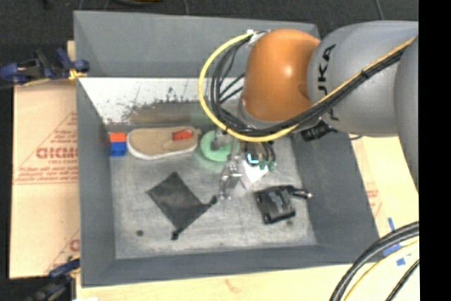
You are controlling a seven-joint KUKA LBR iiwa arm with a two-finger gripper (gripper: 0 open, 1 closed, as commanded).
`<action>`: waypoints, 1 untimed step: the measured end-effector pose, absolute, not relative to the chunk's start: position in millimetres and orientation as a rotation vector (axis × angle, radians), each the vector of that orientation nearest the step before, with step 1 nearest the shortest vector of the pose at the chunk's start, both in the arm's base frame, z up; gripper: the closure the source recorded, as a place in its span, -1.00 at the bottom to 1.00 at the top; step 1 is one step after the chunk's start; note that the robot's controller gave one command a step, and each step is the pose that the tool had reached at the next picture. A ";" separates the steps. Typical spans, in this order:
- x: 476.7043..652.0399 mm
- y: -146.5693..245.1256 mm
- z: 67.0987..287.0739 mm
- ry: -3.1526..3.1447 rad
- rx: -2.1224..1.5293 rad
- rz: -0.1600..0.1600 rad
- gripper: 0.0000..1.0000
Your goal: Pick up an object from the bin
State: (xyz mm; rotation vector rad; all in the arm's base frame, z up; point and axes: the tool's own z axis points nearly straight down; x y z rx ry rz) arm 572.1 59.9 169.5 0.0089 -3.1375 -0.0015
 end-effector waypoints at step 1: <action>573.7 59.7 174.0 -3.145 0.007 -0.002 -1.00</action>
Offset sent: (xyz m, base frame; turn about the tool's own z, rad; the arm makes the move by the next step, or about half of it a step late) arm -0.0289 0.0823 -0.0995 -0.0576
